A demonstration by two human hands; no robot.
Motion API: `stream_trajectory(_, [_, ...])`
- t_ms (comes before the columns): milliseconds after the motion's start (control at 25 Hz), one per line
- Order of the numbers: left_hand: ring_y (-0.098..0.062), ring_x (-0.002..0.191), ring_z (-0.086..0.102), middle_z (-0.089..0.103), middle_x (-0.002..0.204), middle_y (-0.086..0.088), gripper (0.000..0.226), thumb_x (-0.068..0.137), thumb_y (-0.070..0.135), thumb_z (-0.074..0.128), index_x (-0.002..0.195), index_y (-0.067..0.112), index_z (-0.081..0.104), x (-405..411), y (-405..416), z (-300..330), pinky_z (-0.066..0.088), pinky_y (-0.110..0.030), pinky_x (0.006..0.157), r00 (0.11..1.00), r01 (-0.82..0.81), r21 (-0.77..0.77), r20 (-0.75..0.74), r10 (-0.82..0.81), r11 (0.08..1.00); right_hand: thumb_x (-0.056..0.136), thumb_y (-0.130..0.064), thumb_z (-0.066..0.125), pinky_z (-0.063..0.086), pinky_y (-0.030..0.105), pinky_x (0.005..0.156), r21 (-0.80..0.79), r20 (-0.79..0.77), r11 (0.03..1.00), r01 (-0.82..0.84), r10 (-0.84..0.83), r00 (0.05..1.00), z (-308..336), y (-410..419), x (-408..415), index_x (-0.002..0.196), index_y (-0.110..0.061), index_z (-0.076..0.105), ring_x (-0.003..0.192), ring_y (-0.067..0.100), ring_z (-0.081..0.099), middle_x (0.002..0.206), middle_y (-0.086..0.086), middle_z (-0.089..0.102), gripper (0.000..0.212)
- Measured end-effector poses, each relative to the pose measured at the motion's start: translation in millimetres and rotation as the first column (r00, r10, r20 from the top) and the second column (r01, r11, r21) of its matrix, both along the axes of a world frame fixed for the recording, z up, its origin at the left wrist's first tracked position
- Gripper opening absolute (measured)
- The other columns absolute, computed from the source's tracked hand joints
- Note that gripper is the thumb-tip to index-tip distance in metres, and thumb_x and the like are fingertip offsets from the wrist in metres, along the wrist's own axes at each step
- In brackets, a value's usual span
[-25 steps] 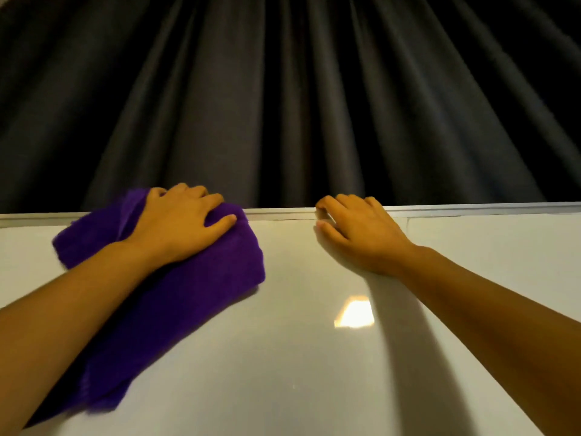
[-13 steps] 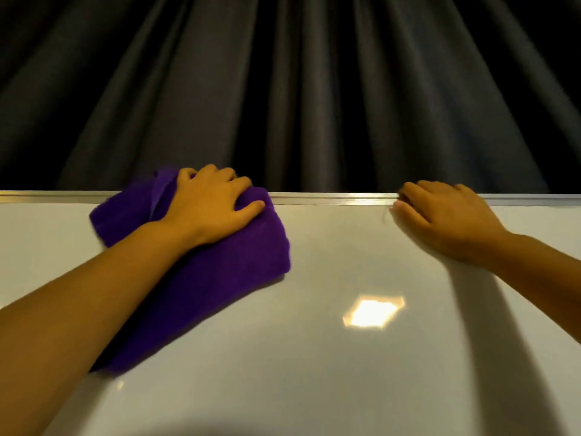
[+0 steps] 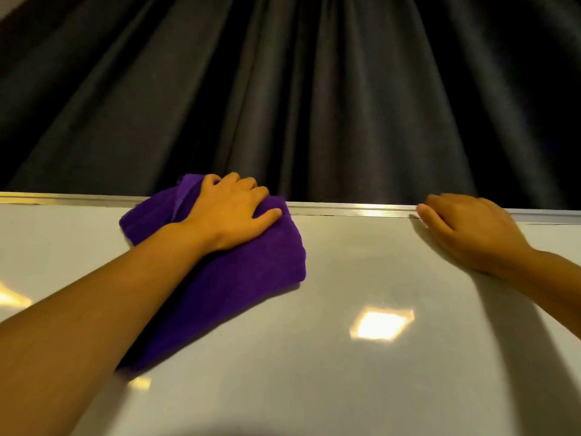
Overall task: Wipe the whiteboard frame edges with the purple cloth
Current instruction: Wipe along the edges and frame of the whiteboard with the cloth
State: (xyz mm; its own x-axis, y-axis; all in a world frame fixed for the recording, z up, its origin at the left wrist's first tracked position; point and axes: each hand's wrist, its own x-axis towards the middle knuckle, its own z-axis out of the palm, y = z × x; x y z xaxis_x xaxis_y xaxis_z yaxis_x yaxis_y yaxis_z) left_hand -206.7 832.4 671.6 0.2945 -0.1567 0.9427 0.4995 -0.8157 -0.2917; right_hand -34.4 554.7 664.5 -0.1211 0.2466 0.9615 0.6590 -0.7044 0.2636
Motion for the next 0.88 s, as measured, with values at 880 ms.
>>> stream_trajectory(880, [-0.028, 0.122, 0.034, 0.044, 0.131, -0.007, 0.064, 0.081, 0.067, 0.024, 0.130, 0.028, 0.036, 123.9, -161.5, -3.0, 0.020, -0.054, 0.103, 0.996, 0.094, 0.061, -0.001, -0.095, 0.994, 0.091, -0.049, 0.025, 0.033, 0.029, 0.079, -0.094, 0.044, 0.995, 0.018, -0.014, 0.999, -6.1, -109.1, 80.4, 0.119, -0.024, 0.047, 0.082, 0.011, 0.045, 0.102, 0.003, 0.062, 0.043])
